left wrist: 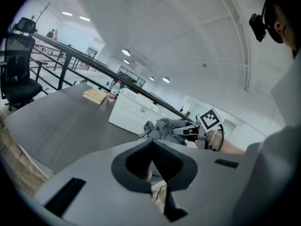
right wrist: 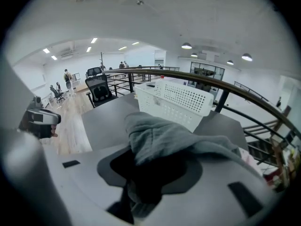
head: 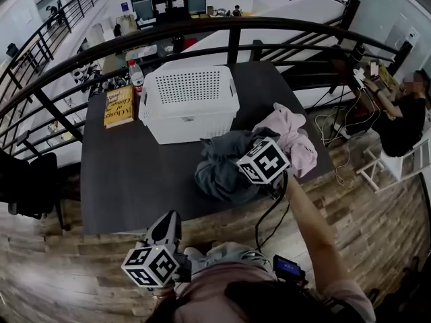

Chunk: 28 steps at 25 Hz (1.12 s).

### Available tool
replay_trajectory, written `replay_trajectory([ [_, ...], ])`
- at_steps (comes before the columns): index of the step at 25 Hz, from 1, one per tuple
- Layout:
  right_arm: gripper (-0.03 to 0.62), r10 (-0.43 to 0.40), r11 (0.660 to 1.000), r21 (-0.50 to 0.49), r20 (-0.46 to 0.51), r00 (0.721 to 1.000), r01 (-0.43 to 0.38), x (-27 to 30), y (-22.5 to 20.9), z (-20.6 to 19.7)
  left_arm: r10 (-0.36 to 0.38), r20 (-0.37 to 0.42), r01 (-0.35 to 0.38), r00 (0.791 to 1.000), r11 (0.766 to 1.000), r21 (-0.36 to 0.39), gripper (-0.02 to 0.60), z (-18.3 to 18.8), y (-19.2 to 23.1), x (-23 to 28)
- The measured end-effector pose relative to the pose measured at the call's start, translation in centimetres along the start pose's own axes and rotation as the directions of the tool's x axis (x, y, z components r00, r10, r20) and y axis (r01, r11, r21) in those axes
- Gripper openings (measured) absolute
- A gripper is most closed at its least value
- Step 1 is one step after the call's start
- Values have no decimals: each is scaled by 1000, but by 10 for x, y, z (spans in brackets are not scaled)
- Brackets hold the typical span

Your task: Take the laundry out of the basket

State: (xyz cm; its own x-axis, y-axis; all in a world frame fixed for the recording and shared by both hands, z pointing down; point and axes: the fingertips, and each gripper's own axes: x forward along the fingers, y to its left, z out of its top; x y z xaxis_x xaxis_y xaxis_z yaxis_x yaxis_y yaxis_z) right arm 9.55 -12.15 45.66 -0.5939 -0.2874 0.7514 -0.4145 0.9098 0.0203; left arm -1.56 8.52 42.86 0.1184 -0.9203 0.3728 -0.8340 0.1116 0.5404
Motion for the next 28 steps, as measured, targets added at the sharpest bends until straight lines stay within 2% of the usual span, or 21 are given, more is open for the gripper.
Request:
replay_trajectory([
  [5,153,5,1000,25,-21,1000,-5,32,12,-11,-14,-13,14,1000,1000,13,-3,10,15,-6],
  [8,155,-24,999,22,-33,999,25,46,15,-15,-19,-13,20,1000,1000,21,-3,17,24,-15],
  [13,172,-130,991,-20,-72,989,129,62,11,-30,2,-11,-2,1000,1000,8,-3,21,43,-33],
  [18,212,-246,969,5,-62,967,247,63,3,-40,8,-16,-8,1000,1000,0,-3,19,57,-48],
  [22,252,-303,952,12,-83,949,305,54,-3,-45,-2,-28,3,1000,1000,11,-3,18,60,-54],
  [28,261,-389,920,21,-66,919,392,29,-12,-49,-38,-47,39,998,999,31,-3,15,58,-59],
])
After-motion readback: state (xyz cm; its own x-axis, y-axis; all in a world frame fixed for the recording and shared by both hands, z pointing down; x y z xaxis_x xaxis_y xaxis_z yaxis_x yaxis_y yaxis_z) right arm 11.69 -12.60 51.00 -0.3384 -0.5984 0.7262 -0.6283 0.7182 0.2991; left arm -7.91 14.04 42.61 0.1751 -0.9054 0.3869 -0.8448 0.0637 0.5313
